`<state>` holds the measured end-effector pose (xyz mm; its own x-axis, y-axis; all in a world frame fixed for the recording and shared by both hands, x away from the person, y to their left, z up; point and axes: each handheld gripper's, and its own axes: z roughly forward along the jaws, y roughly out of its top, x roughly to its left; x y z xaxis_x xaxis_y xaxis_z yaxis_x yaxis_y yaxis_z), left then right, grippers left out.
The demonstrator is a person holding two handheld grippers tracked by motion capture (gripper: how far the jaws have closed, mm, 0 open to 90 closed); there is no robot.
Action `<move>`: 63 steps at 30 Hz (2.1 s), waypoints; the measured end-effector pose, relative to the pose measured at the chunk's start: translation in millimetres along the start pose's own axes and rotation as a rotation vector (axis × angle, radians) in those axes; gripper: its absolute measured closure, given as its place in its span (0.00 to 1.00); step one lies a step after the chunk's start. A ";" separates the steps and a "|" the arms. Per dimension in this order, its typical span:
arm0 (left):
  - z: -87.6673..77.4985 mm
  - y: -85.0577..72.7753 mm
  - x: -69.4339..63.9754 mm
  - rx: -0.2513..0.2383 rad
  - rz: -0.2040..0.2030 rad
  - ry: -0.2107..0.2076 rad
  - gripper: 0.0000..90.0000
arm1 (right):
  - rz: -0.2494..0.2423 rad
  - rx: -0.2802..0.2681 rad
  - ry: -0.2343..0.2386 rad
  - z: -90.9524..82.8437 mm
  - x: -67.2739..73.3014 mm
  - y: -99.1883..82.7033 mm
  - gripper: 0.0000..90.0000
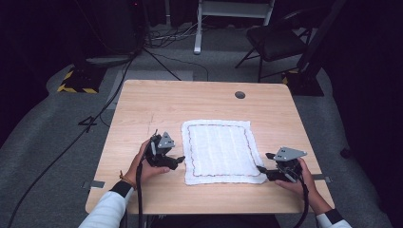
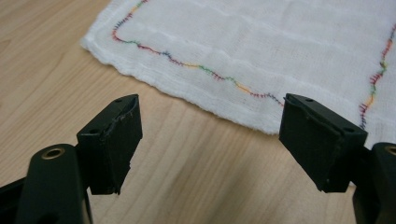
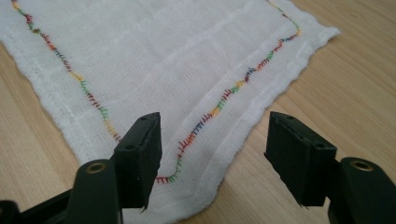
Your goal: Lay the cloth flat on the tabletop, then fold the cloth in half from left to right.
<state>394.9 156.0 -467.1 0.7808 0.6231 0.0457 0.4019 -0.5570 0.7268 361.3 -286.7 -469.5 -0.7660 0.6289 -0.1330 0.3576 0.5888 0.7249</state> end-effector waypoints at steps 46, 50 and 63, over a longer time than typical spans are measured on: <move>104.7 48.1 94.6 0.069 -0.225 0.112 0.19 | -0.215 -0.065 0.217 70.4 86.9 83.4 0.47; 105.7 46.8 93.9 0.059 -0.232 0.106 0.18 | -0.240 -0.067 0.251 78.5 99.9 91.2 0.47; 99.5 46.5 89.0 0.034 -0.186 0.028 0.62 | -0.323 -0.021 0.326 115.7 154.7 108.5 0.46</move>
<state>530.7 130.9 -497.4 0.6779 0.7320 -0.0679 0.5545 -0.4485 0.7010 343.4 -66.7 -489.6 -0.9658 0.2201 -0.1371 0.0644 0.7157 0.6954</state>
